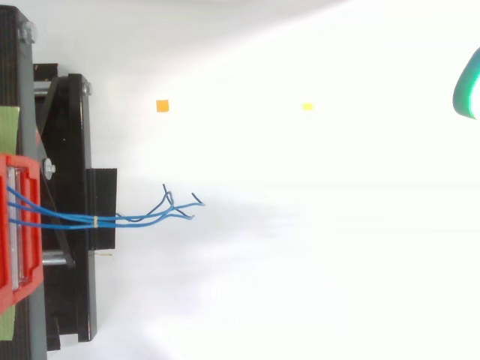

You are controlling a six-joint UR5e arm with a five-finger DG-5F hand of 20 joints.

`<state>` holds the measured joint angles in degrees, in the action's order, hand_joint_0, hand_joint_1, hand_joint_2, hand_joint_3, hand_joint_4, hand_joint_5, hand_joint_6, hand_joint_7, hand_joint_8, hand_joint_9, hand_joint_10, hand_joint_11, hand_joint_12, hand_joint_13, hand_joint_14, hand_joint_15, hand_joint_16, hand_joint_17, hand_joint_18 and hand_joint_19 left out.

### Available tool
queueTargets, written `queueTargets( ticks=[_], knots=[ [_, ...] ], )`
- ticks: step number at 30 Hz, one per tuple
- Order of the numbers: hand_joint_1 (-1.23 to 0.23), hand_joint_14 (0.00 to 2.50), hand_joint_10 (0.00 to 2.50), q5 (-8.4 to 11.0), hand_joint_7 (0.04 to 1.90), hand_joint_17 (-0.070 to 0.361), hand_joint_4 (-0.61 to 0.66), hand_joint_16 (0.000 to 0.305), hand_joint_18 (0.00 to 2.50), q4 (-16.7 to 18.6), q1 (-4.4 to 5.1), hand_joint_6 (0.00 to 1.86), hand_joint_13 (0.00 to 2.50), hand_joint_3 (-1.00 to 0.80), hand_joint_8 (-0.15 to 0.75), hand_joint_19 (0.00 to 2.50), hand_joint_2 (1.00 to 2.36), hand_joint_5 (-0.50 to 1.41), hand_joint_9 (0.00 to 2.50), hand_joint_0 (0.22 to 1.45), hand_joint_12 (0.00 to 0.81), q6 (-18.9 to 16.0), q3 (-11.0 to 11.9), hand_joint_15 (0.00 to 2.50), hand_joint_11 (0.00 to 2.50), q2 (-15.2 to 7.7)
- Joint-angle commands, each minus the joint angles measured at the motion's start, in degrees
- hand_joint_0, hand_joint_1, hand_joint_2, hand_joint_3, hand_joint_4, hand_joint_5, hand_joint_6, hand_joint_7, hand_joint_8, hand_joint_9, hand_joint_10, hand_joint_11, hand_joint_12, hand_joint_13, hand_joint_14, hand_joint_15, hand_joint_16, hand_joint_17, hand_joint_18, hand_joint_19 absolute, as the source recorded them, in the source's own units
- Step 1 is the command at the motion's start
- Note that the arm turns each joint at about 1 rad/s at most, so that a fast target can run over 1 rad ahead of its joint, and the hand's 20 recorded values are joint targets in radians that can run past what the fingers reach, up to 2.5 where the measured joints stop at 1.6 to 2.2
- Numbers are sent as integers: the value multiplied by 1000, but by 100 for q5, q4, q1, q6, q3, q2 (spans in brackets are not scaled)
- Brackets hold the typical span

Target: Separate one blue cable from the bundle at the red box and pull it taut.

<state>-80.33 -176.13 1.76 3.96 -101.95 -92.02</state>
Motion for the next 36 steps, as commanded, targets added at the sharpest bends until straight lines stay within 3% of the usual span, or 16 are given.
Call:
queueTargets(
  ticks=[1,6,36],
  knots=[
    [-599,10,14,0,878,92,185,41,384,0,0,503,503,-447,266,482,1003,-194,665,557,327,0,0,271,488,0],
    [-590,10,15,0,875,100,191,44,363,0,0,503,455,-470,274,470,1002,-210,551,542,350,0,0,257,454,0],
    [-591,11,16,0,877,101,207,45,408,9,26,503,494,-453,285,486,1003,-197,608,556,354,0,0,285,506,0]
  ],
)
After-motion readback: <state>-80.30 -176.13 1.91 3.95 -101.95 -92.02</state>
